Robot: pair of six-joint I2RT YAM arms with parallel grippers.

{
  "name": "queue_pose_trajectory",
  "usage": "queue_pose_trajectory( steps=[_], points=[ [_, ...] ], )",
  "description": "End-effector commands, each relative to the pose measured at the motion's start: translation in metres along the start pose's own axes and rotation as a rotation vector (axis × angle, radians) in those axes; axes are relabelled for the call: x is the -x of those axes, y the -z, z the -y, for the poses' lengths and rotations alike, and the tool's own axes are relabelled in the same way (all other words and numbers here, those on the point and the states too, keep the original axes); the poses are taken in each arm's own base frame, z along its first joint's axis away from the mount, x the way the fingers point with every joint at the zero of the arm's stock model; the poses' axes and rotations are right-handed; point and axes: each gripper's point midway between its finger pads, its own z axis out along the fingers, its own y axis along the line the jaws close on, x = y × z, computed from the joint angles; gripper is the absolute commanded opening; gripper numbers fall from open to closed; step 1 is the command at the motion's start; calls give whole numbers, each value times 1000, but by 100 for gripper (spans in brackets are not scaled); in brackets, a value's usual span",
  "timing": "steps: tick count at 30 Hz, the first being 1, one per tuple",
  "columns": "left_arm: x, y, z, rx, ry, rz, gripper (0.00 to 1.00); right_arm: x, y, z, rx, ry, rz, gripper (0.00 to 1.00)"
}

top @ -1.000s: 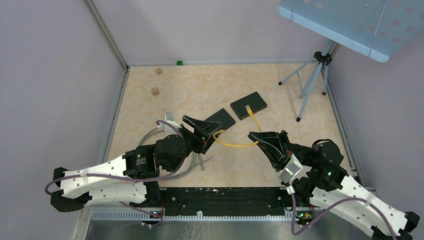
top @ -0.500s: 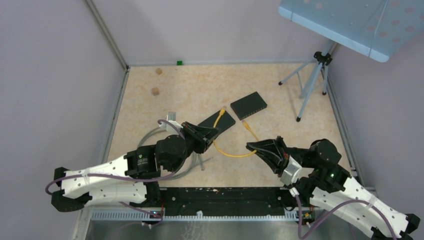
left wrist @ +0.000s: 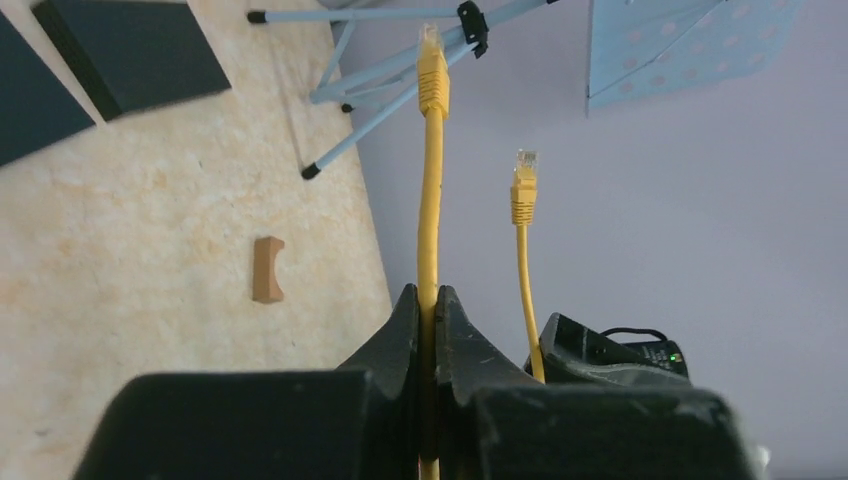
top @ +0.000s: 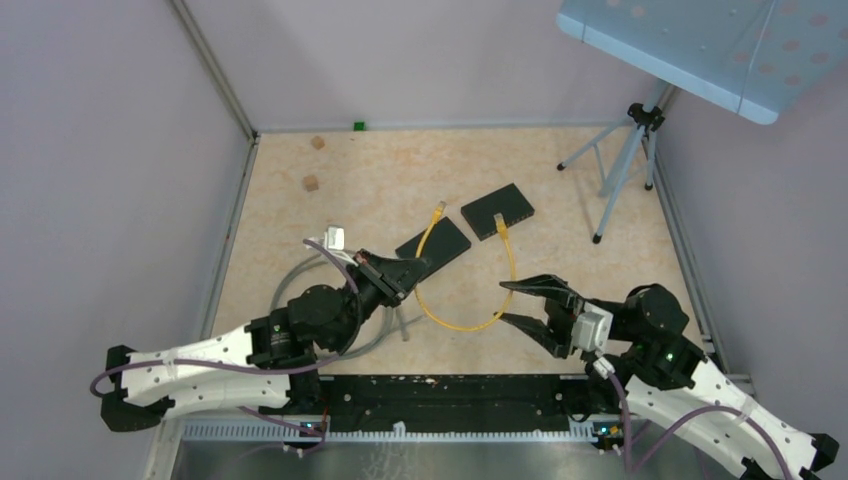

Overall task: Insert the plug into the switch port
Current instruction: Adjust the connector.

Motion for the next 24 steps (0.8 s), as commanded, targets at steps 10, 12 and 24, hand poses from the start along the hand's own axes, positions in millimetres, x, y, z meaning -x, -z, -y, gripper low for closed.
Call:
queue_pose_trajectory(
  steps=[10,12,24],
  points=[
    [34,16,69,-360,-589,155,0,36,4,1,-107,-596,139,57],
    [32,17,74,-407,-663,166,0,36,5,10,-168,-665,152,57],
    [-3,34,96,-751,-1087,185,0,26,1,94,-603,-1071,364,47]
  ],
)
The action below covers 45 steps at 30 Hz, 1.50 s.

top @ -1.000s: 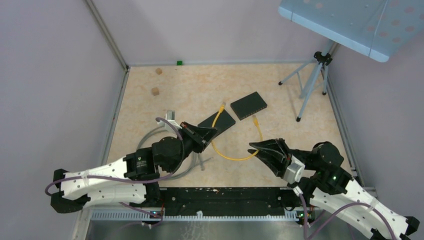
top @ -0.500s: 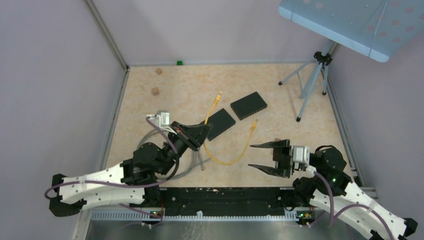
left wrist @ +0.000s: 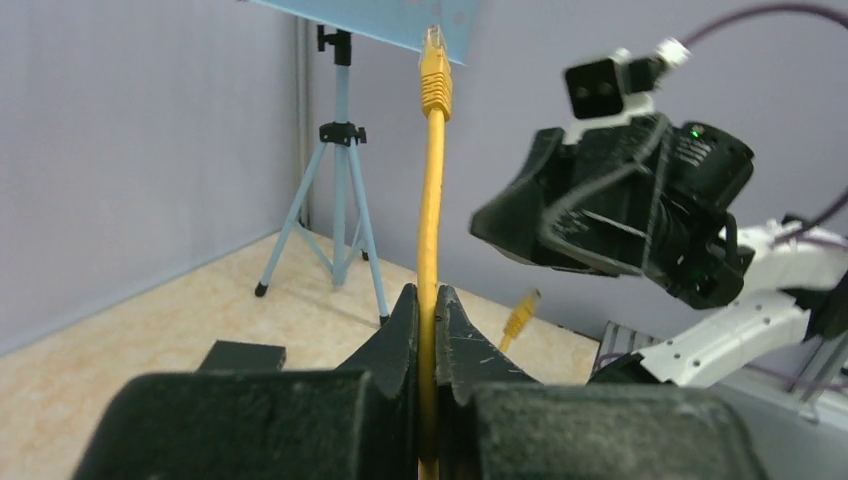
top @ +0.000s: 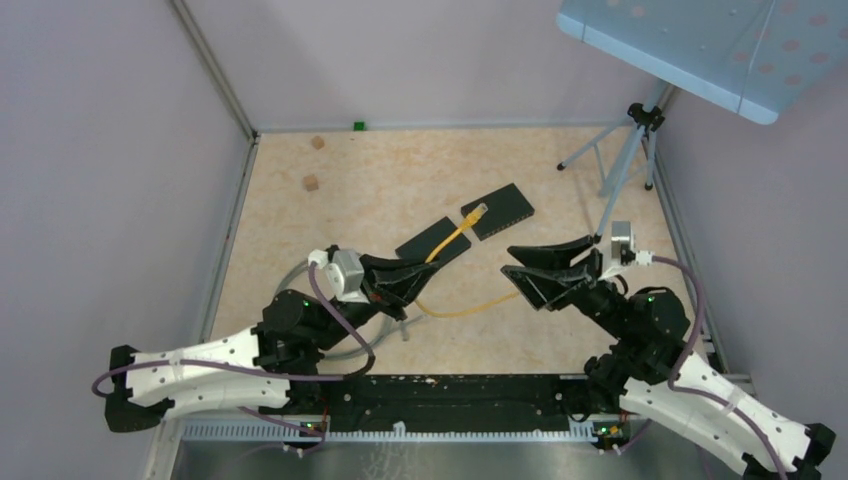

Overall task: Insert the plug into the switch port
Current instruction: Adjust the connector.

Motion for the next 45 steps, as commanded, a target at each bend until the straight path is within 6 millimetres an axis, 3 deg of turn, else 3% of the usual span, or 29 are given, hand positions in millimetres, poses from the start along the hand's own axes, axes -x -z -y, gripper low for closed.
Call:
queue_pose_trajectory(
  steps=[1,4,8,17,25,31,39,42,44,45],
  points=[
    [24,-5,18,-137,-208,106,0,37,-22,10,-68,-181,202,47],
    [27,-7,25,-178,-276,131,0,45,-30,12,-79,-217,267,48],
    [31,-12,25,-175,-315,161,0,51,-41,-3,-49,-186,320,48],
    [42,-11,4,-50,-310,214,0,37,-63,-42,6,-78,363,48],
    [33,-12,5,-63,-310,179,0,46,-90,-44,-48,-45,434,47],
    [28,-9,5,-72,-308,164,0,53,-97,-50,-38,-44,476,45],
    [19,-9,10,-100,-301,141,0,52,-107,-61,12,-49,471,34],
    [15,-9,13,-121,-297,121,0,51,-111,-62,12,-60,469,18],
    [14,-9,13,-123,-290,110,0,51,-112,-66,31,-50,464,0],
    [15,-8,14,-124,-287,107,0,50,-111,-70,53,-26,457,0]
  ],
)
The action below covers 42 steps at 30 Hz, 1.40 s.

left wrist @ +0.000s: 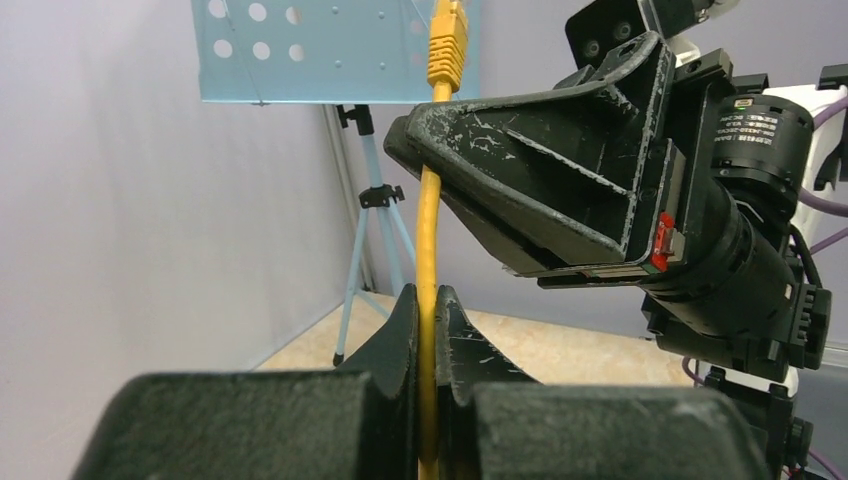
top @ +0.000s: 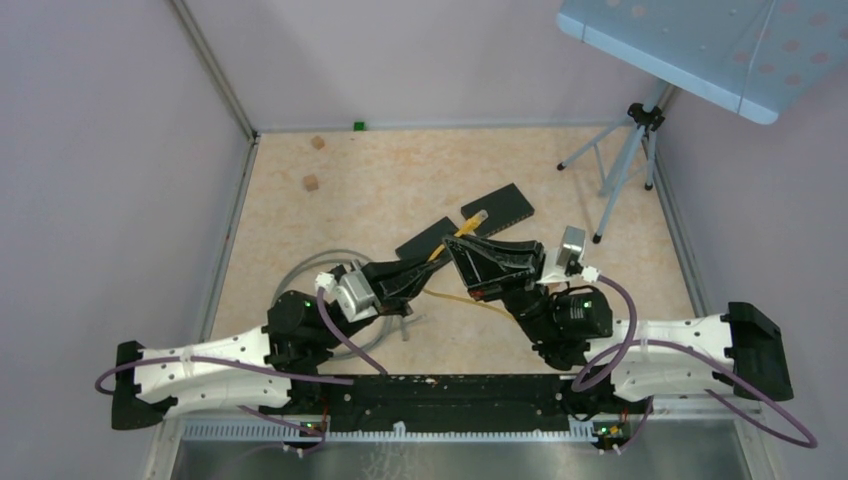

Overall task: Insert the plug into the switch port
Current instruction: Adjust the connector.

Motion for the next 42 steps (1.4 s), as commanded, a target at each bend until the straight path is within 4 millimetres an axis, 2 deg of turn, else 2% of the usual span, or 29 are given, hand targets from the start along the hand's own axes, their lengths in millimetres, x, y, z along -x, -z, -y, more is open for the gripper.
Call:
queue_pose_trajectory(
  steps=[1,2,3,5,7,8,13,17,23,31,42],
  points=[
    [8,2,4,-26,30,9,0,21,-9,-26,107,4,55,0],
    [11,3,4,-34,33,13,8,20,-7,-31,144,34,49,0],
    [13,5,5,-42,34,13,23,22,-5,-36,183,62,47,0],
    [19,8,6,-55,41,17,43,23,-2,-43,230,105,36,0],
    [25,11,8,-77,48,18,59,25,1,-47,268,148,19,0],
    [30,13,11,-104,50,22,61,26,4,-51,293,168,9,0],
    [62,26,37,-290,49,84,64,29,23,-70,456,263,-62,0],
    [92,33,58,-448,23,165,64,21,40,-84,597,341,-161,0],
    [116,28,82,-628,-7,189,63,13,57,-96,750,425,-267,0],
    [123,22,102,-757,-10,197,61,19,69,-104,852,476,-294,0],
    [113,16,127,-931,-11,154,58,16,79,-108,943,527,-363,0]
  ],
)
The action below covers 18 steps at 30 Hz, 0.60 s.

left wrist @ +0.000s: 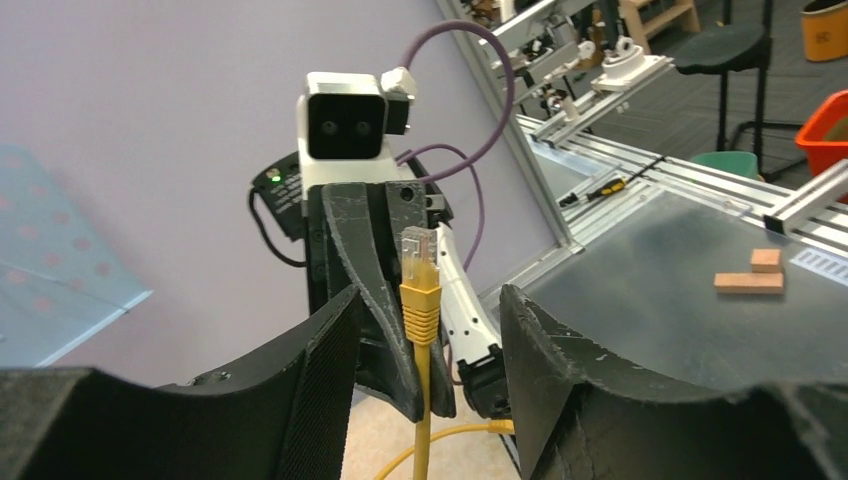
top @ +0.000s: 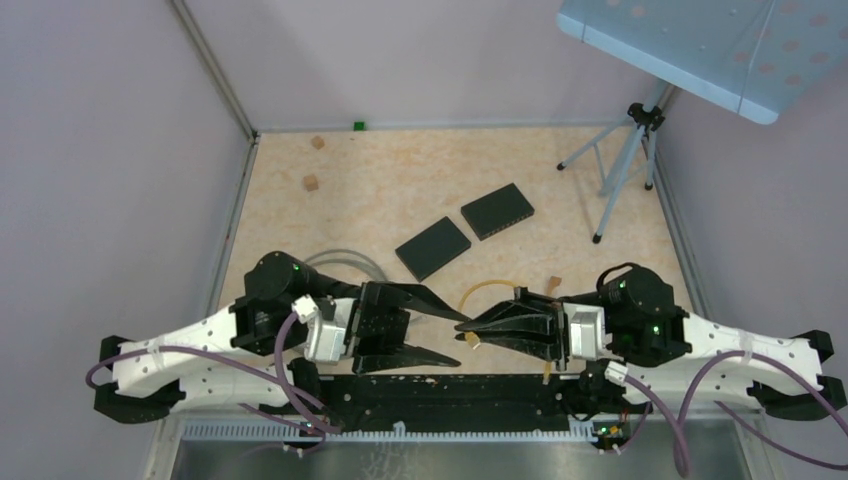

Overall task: Insert the plug into the switch port
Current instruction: Adjust the connector.

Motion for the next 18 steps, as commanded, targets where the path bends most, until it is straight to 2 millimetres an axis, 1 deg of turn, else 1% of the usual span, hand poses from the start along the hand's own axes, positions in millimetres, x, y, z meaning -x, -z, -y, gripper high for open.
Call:
queue_pose_trajectory(
  steps=[1,8,15,17,18],
  points=[
    [14,-5,10,-98,-23,35,58,21,2,-2,54,45,27,0],
    [11,-12,15,-165,-12,20,54,11,0,-15,156,34,-41,0],
    [2,-14,24,-233,29,-7,47,8,-3,-16,180,35,-59,0],
    [1,-14,26,-242,34,-9,44,8,-3,-17,183,33,-57,0],
    [1,-14,26,-244,34,-9,41,8,-3,-18,184,33,-57,0]
  ],
)
